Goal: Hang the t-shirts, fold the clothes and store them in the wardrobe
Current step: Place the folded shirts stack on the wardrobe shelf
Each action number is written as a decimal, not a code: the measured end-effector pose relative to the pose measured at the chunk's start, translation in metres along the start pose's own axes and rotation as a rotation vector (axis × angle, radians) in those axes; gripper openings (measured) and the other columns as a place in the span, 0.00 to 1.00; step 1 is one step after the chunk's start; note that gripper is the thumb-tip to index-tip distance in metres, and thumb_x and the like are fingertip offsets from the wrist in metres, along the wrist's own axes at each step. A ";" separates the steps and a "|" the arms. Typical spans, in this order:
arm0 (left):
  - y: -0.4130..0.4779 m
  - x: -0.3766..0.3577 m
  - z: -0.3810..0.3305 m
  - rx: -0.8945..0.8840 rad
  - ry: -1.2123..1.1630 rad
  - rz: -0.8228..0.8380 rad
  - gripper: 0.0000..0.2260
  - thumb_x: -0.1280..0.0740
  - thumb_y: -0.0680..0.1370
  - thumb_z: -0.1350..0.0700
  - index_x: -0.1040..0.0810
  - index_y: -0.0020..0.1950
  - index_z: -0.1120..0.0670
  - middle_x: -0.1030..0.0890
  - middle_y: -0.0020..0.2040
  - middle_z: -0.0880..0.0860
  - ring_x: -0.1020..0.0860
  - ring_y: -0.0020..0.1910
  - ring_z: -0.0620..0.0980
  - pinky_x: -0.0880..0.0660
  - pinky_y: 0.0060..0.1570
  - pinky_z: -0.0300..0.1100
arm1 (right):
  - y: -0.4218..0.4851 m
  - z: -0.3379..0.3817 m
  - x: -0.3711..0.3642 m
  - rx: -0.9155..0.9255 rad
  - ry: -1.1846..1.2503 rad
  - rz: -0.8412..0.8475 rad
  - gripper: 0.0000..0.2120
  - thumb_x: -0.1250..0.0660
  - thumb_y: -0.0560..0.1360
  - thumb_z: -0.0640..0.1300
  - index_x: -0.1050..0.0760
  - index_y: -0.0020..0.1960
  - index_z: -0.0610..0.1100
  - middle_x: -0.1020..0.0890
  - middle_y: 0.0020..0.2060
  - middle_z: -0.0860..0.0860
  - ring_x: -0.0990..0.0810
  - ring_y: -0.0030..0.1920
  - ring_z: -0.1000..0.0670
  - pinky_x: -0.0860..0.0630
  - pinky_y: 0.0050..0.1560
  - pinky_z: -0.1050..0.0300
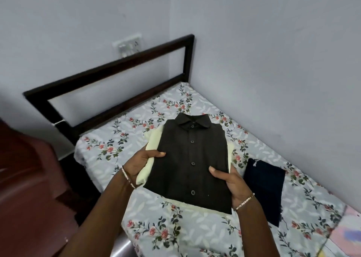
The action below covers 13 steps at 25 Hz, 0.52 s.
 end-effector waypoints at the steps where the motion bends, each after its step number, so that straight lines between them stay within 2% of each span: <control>1: -0.028 0.001 0.001 -0.032 -0.017 -0.007 0.25 0.32 0.70 0.67 0.26 0.68 0.62 0.20 0.58 0.67 0.18 0.48 0.64 0.19 0.50 0.57 | -0.019 0.003 -0.011 0.024 -0.009 0.038 0.25 0.28 0.70 0.30 0.25 0.66 0.40 0.17 0.58 0.38 0.18 0.58 0.35 0.22 0.59 0.34; 5: -0.130 0.005 0.019 -0.148 -0.155 -0.024 0.20 0.36 0.73 0.66 0.23 0.65 0.64 0.18 0.56 0.66 0.16 0.46 0.62 0.17 0.45 0.54 | -0.092 0.005 -0.044 0.085 -0.061 0.155 0.24 0.28 0.69 0.30 0.24 0.65 0.37 0.16 0.56 0.37 0.17 0.55 0.35 0.19 0.55 0.38; 9: -0.215 0.026 0.048 -0.240 -0.225 -0.100 0.21 0.35 0.72 0.65 0.23 0.65 0.65 0.18 0.55 0.65 0.16 0.45 0.61 0.17 0.42 0.51 | -0.144 -0.009 -0.073 0.094 -0.156 0.257 0.25 0.28 0.70 0.31 0.24 0.66 0.36 0.17 0.57 0.37 0.18 0.57 0.34 0.23 0.60 0.34; 11: -0.255 0.040 0.062 -0.283 -0.249 -0.155 0.21 0.34 0.72 0.65 0.23 0.65 0.64 0.17 0.54 0.65 0.15 0.44 0.61 0.17 0.44 0.52 | -0.168 -0.016 -0.093 0.080 -0.209 0.322 0.23 0.28 0.71 0.30 0.24 0.65 0.37 0.16 0.56 0.37 0.18 0.57 0.34 0.23 0.60 0.33; 13: -0.287 0.052 0.071 -0.336 -0.272 -0.179 0.24 0.33 0.70 0.66 0.24 0.67 0.63 0.19 0.58 0.65 0.16 0.47 0.61 0.18 0.48 0.54 | -0.184 -0.024 -0.114 0.067 -0.242 0.374 0.24 0.27 0.70 0.31 0.24 0.65 0.37 0.16 0.56 0.37 0.18 0.56 0.34 0.23 0.59 0.33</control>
Point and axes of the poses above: each hand's wrist, its own y-axis towards the middle knuckle, its own x-axis out of the back of the hand, z = x × y, the point moved 4 cm from there along y, towards the middle knuckle
